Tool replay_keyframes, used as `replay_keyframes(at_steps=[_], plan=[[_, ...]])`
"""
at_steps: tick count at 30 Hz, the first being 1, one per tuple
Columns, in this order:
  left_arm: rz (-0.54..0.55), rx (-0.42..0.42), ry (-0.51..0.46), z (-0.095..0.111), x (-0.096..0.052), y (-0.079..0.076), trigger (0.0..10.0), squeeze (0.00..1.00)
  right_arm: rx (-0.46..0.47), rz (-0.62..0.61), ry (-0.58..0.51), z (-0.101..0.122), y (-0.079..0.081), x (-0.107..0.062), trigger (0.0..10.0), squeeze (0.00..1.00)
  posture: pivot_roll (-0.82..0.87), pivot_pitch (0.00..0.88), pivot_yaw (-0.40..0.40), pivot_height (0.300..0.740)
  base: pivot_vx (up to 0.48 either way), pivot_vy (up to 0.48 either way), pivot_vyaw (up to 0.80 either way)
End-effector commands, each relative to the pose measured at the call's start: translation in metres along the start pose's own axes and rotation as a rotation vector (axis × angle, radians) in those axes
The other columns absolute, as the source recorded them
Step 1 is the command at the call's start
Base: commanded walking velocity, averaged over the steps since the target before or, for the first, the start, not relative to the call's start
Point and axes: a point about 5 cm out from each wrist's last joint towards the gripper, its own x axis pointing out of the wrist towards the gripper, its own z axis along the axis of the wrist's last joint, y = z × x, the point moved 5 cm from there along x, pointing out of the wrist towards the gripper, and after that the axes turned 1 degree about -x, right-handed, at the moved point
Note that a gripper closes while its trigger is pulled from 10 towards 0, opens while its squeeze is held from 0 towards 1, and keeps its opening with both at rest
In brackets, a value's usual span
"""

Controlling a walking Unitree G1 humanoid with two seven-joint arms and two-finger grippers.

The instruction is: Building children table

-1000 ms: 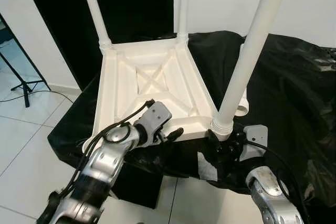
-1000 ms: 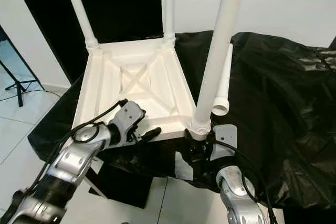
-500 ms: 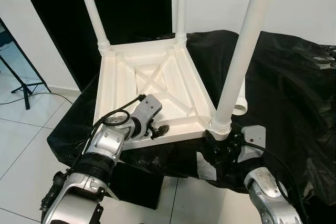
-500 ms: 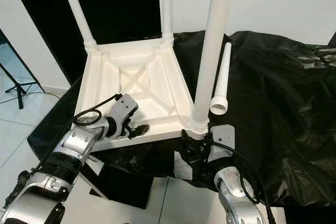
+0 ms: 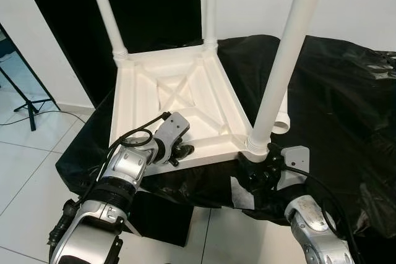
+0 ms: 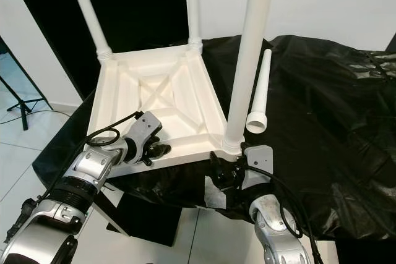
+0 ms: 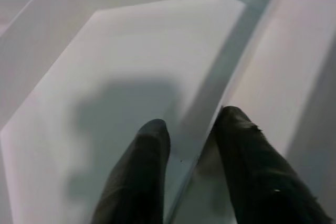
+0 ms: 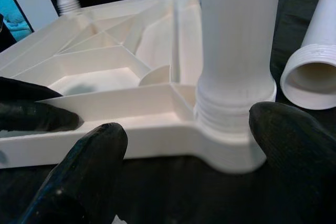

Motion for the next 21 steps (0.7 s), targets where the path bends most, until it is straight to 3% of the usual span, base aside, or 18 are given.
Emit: replay_keyframes(at_steps=[1,8,13,15,17,18,19,20,21], plan=[[0.27,-0.024,0.026,-0.008,-0.012,0.038,0.0,0.0,0.009,0.013,0.012,-0.003,0.003,0.001,10.0,0.0,-0.04,0.0,0.058,0.74,0.0,0.0,0.0],[0.273,-0.028,0.014,-0.005,-0.012,0.035,0.0,0.0,0.007,0.009,0.013,-0.002,0.002,0.003,10.0,0.0,-0.03,0.0,0.058,0.74,0.0,0.0,0.0],[0.262,-0.038,-0.004,-0.001,-0.01,0.023,0.0,0.0,0.004,0.003,0.009,-0.001,-0.001,0.004,10.0,0.0,-0.03,0.0,0.055,0.74,0.0,0.0,0.0],[0.241,-0.036,-0.02,0.004,-0.007,0.01,0.0,0.0,0.0,-0.003,0.005,0.0,-0.003,0.004,10.0,0.0,-0.03,0.0,0.054,0.74,0.0,0.0,0.0],[0.241,-0.036,-0.02,0.004,-0.007,0.01,0.0,0.0,0.0,-0.003,0.005,0.0,-0.003,0.004,10.0,0.0,-0.03,0.0,0.054,0.74,0.0,0.0,0.0],[0.219,-0.022,-0.036,0.009,-0.004,0.001,4.7,0.0,-0.001,-0.006,0.005,0.0,-0.004,0.005,10.0,0.0,-0.03,0.0,0.052,0.74,0.0,0.0,0.0],[0.219,-0.022,-0.036,0.009,-0.004,0.001,4.7,0.0,-0.001,-0.006,0.005,0.0,-0.004,0.005,10.0,0.0,-0.03,0.0,0.052,0.74,0.0,0.0,0.0],[0.185,-0.007,-0.054,0.015,0.0,-0.012,10.0,0.0,-0.002,-0.008,0.005,0.0,-0.004,0.005,10.0,0.0,-0.03,0.0,0.05,0.74,0.0,0.0,0.0],[0.158,0.005,-0.067,0.02,0.003,-0.022,10.0,0.0,-0.003,-0.009,0.004,0.0,-0.004,0.006,10.0,0.0,-0.03,0.0,0.05,0.74,0.0,0.0,0.0]])
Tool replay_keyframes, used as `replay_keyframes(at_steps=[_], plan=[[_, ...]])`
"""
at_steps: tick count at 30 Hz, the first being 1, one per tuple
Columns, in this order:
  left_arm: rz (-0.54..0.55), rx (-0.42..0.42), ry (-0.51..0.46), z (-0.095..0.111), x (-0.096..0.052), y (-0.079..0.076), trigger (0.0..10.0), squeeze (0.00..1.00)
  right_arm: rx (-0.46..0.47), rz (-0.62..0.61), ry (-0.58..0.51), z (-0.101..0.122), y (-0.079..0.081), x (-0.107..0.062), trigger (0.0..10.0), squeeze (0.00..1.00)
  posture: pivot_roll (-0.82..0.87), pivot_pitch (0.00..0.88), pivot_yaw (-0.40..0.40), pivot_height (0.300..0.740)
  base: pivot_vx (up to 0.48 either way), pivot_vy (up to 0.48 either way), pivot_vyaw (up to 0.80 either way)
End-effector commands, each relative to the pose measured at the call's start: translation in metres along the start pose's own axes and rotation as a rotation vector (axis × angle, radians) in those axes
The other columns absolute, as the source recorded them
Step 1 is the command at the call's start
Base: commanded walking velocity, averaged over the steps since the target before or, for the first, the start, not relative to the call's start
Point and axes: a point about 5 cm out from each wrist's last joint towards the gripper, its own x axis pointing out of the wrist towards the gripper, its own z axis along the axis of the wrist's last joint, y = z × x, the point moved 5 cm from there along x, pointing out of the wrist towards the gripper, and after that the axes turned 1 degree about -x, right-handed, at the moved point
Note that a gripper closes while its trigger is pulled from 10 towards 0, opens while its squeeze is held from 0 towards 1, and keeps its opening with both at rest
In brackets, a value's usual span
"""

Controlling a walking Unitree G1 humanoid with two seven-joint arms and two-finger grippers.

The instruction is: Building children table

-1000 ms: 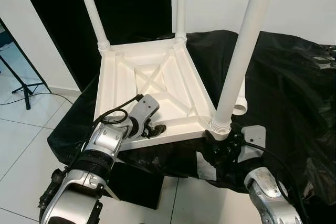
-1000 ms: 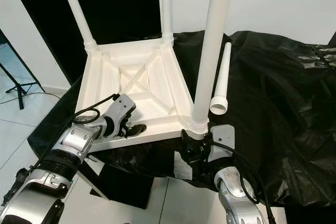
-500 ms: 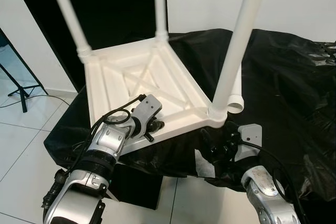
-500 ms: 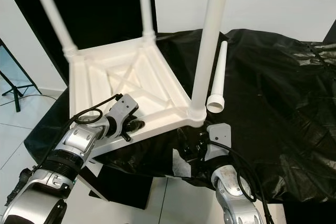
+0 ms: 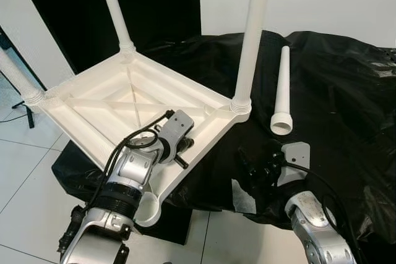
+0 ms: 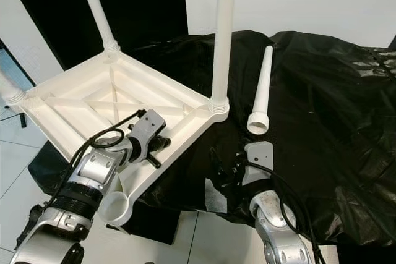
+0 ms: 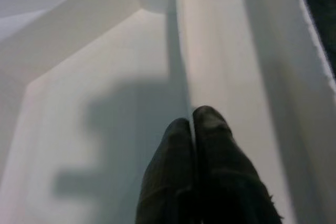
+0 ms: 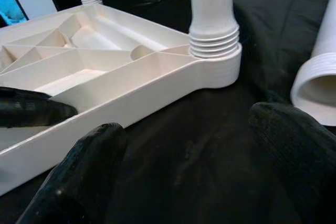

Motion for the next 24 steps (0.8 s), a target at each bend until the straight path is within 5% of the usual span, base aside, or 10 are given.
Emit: replay_keyframes(at_steps=[1,6,7,8,9,13,14,16,17,24], plan=[[0.043,0.019,-0.012,0.003,0.001,-0.004,10.0,0.0,0.007,-0.002,0.016,-0.004,-0.001,0.001,10.0,0.0,-0.03,0.0,0.05,0.74,0.0,0.0,0.0],[-0.029,0.002,-0.053,0.017,0.006,-0.032,10.0,0.0,0.007,-0.009,0.015,-0.004,-0.001,0.001,10.0,0.0,-0.03,0.0,0.051,0.74,0.0,0.0,0.0],[-0.047,-0.006,-0.064,0.02,0.007,-0.039,10.0,0.6,0.007,-0.014,0.014,-0.004,-0.001,0.001,10.0,0.0,-0.03,0.0,0.051,0.74,0.0,0.0,0.0],[-0.047,-0.006,-0.064,0.02,0.007,-0.039,10.0,0.6,0.007,-0.014,0.014,-0.004,-0.001,0.001,10.0,0.0,-0.03,0.0,0.051,0.74,0.0,0.0,0.0],[-0.064,-0.015,-0.072,0.023,0.007,-0.044,10.0,1.0,0.007,-0.019,0.014,-0.004,-0.002,0.001,10.0,0.0,-0.03,0.0,0.053,0.74,0.0,0.0,0.0],[-0.071,-0.006,-0.096,0.031,0.006,-0.052,10.0,1.0,0.006,-0.031,0.011,-0.004,-0.003,0.002,10.0,0.0,-0.03,0.0,0.055,0.74,0.0,0.0,0.0],[-0.069,0.009,-0.112,0.035,0.006,-0.053,10.0,0.43,0.006,-0.032,0.009,-0.004,-0.003,0.002,10.0,0.0,-0.03,0.0,0.056,0.74,0.0,0.0,0.0],[-0.065,0.018,-0.125,0.038,0.006,-0.053,10.0,0.43,0.007,-0.032,0.009,-0.004,-0.003,0.002,10.0,0.0,-0.03,0.0,0.056,0.74,0.0,0.0,0.0],[-0.052,0.015,-0.143,0.042,0.005,-0.052,10.0,0.0,0.006,-0.033,0.006,-0.003,-0.003,0.003,10.0,0.0,-0.03,0.0,0.057,0.74,0.0,0.0,0.0],[-0.06,-0.026,-0.309,0.078,-0.009,-0.043,10.0,0.0,-0.002,-0.053,-0.013,0.001,-0.007,0.007,10.0,0.0,-0.02,0.0,0.053,0.74,0.0,0.0,0.0]])
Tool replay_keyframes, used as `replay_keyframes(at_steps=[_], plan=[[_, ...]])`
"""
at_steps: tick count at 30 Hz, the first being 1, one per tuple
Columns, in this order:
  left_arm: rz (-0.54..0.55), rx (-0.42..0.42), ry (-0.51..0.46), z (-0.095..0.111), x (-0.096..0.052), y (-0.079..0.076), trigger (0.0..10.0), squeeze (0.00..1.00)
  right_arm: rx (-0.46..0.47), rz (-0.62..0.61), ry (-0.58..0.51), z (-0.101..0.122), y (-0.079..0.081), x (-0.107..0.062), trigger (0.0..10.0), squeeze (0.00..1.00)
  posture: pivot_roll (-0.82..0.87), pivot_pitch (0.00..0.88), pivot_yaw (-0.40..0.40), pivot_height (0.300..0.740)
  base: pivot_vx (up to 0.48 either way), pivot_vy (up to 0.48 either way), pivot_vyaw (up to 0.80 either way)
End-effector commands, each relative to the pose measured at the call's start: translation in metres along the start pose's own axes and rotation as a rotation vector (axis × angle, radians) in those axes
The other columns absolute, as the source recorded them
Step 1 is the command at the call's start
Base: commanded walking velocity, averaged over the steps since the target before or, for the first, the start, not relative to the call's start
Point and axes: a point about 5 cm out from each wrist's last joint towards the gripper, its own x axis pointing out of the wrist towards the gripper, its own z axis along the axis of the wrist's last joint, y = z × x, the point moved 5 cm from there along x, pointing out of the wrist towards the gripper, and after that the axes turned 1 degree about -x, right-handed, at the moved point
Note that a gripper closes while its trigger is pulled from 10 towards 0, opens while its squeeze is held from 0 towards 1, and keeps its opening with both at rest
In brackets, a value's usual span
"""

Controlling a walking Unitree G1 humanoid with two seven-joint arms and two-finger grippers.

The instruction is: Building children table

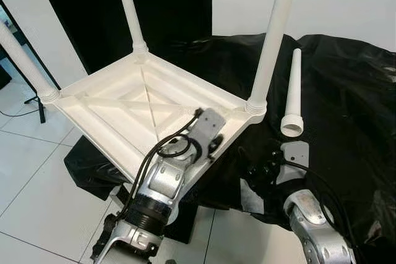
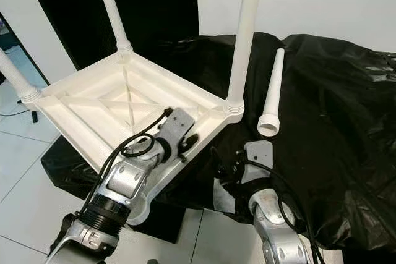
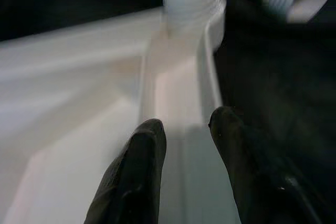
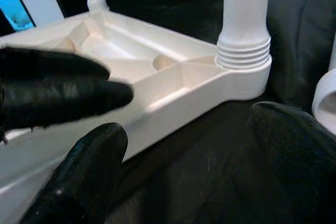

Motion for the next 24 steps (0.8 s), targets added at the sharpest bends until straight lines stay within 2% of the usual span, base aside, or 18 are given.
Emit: replay_keyframes(at_steps=[1,3,6,10,15,17,21,24], plan=[[-0.018,-0.007,-0.057,0.013,-0.003,0.003,10.0,0.0,-0.002,-0.017,0.005,-0.002,-0.004,0.001,10.0,0.0,-0.02,0.0,0.053,0.74,0.0,0.0,0.0],[-0.018,-0.007,-0.057,0.013,-0.003,0.003,10.0,0.0,-0.002,-0.017,0.005,-0.002,-0.004,0.001,10.0,0.0,-0.02,0.0,0.053,0.74,0.0,0.0,0.0],[-0.106,-0.007,-0.172,0.035,-0.018,0.006,10.0,0.0,-0.007,-0.022,-0.002,-0.001,-0.007,0.003,10.0,0.0,-0.02,0.0,0.05,0.74,0.0,0.0,0.0],[-0.147,0.02,-0.2,0.038,-0.028,0.012,10.0,0.0,-0.011,-0.025,-0.005,0.0,-0.009,0.005,10.0,0.0,-0.02,0.0,0.05,0.74,0.0,0.0,0.0],[-0.205,0.15,-0.17,0.023,-0.053,0.028,10.0,0.0,-0.006,-0.037,0.011,-0.003,-0.012,0.007,10.0,0.0,-0.01,0.0,0.049,0.74,0.0,0.0,0.0],[-0.211,0.164,-0.161,0.021,-0.057,0.03,10.0,0.0,-0.006,-0.036,0.015,-0.004,-0.012,0.008,10.0,0.0,-0.01,0.0,0.049,0.74,0.0,0.0,0.0],[-0.231,0.216,-0.079,0.0,-0.078,0.048,10.0,0.0,-0.001,-0.025,0.024,-0.006,-0.011,0.011,10.0,0.0,0.0,0.0,0.04,0.74,0.0,0.0,0.0],[-0.239,0.227,-0.056,-0.006,-0.083,0.052,10.0,0.0,0.001,-0.023,0.024,-0.006,-0.01,0.011,10.0,0.0,0.0,0.0,0.04,0.74,0.0,0.0,0.0]])
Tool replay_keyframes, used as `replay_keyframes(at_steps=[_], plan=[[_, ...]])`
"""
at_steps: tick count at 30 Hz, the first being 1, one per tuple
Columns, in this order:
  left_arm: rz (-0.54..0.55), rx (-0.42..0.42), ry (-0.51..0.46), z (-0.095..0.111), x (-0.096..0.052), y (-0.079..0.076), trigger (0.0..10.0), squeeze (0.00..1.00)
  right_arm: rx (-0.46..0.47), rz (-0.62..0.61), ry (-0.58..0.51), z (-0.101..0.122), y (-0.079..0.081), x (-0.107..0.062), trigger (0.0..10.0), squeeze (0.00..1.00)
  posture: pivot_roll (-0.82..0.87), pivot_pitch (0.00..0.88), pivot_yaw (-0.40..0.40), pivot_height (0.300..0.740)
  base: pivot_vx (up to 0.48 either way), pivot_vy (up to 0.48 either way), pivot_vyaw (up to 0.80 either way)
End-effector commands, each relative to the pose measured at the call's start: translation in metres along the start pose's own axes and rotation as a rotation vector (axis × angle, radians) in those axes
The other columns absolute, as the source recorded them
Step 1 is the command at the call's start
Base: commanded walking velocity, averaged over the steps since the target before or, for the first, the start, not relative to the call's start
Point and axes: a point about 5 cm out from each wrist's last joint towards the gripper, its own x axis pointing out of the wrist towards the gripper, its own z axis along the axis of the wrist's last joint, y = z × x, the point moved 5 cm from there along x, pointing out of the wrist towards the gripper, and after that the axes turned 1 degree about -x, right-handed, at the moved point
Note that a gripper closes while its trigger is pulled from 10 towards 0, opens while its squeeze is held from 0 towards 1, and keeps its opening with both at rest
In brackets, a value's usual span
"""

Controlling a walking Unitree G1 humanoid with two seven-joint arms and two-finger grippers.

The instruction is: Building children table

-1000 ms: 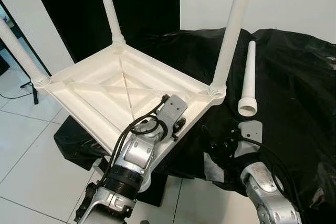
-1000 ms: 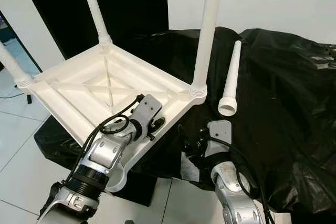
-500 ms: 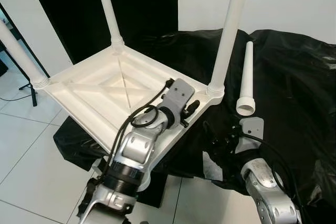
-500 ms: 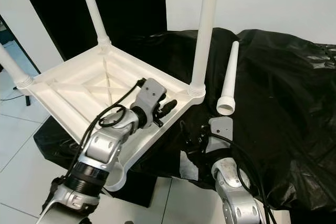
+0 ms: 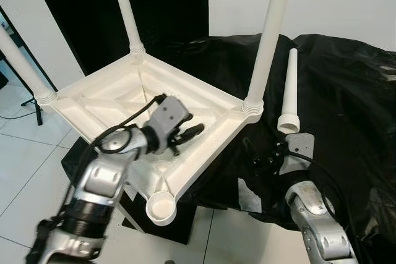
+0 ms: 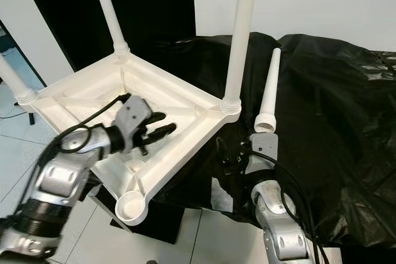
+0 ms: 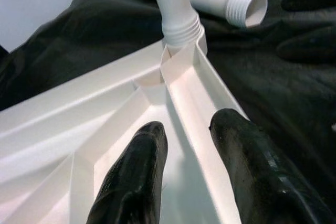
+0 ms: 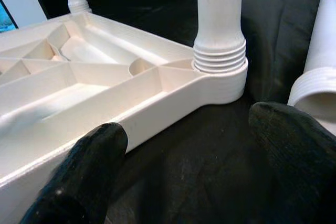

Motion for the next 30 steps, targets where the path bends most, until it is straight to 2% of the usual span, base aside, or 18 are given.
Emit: replay_keyframes(at_steps=[1,2,3,4,5,6,7,10,13,15,16,19,25,29,30], plan=[[-0.044,0.021,0.028,-0.007,-0.011,-0.001,10.0,0.0,0.013,0.01,0.013,-0.002,0.002,0.003,10.0,0.0,0.01,0.0,0.04,0.74,0.0,0.0,0.0],[-0.044,0.021,0.028,-0.007,-0.011,-0.001,10.0,0.0,0.013,0.01,0.013,-0.002,0.002,0.003,10.0,0.0,0.01,0.0,0.04,0.74,0.0,0.0,0.0],[-0.062,0.03,0.066,-0.016,-0.02,0.0,10.0,0.0,0.016,0.011,0.022,-0.003,0.002,0.004,10.0,0.0,0.01,0.0,0.037,0.74,0.0,0.0,0.0],[-0.062,0.03,0.066,-0.016,-0.02,0.0,10.0,0.0,0.016,0.011,0.022,-0.003,0.002,0.004,10.0,0.0,0.01,0.0,0.037,0.74,0.0,0.0,0.0],[-0.081,0.033,0.105,-0.025,-0.03,0.001,10.0,0.0,0.024,0.016,0.036,-0.005,0.003,0.006,10.0,0.0,0.01,0.0,0.035,0.74,0.0,0.0,0.0],[-0.081,0.033,0.105,-0.025,-0.03,0.001,10.0,0.0,0.024,0.016,0.036,-0.005,0.003,0.006,10.0,0.0,0.01,0.0,0.035,0.74,0.0,0.0,0.0],[-0.097,0.031,0.133,-0.032,-0.038,0.002,10.0,0.0,0.028,0.026,0.051,-0.007,0.004,0.008,10.0,0.0,0.01,0.0,0.034,0.74,0.0,0.0,0.0],[-0.097,0.031,0.133,-0.032,-0.038,0.002,10.0,0.0,0.028,0.026,0.051,-0.007,0.004,0.008,10.0,0.0,0.01,0.0,0.034,0.74,0.0,0.0,0.0],[-0.149,0.016,0.263,-0.056,-0.065,0.002,10.0,0.0,0.015,0.066,0.112,-0.015,0.012,0.019,10.0,0.0,0.02,0.0,0.025,0.74,0.0,0.0,0.0],[-0.149,0.016,0.263,-0.056,-0.065,0.002,10.0,0.0,0.015,0.066,0.112,-0.015,0.012,0.019,10.0,0.0,0.02,0.0,0.025,0.74,0.0,0.0,0.0],[-0.161,0.011,0.304,-0.062,-0.071,0.0,10.0,0.0,0.013,0.081,0.124,-0.017,0.014,0.023,10.0,0.0,0.03,0.0,0.022,0.74,0.0,0.0,0.0],[-0.194,0.009,0.336,-0.067,-0.079,-0.006,10.0,0.0,0.009,0.094,0.149,-0.023,0.016,0.027,10.0,0.0,0.03,0.0,0.019,0.74,0.0,0.0,0.0],[-0.221,0.021,0.351,-0.069,-0.082,-0.014,10.0,0.0,0.006,0.094,0.168,-0.026,0.014,0.032,10.0,0.0,0.03,0.0,0.017,0.74,0.0,0.0,0.0],[-0.252,0.042,0.353,-0.071,-0.07,-0.032,10.0,0.0,-0.003,0.114,0.205,-0.032,0.011,0.044,10.0,0.0,0.04,0.0,0.013,0.74,0.0,0.0,0.0],[-0.252,0.042,0.353,-0.071,-0.07,-0.032,10.0,0.0,-0.003,0.114,0.205,-0.032,0.011,0.044,10.0,0.0,0.04,0.0,0.013,0.74,0.0,0.0,0.0]])
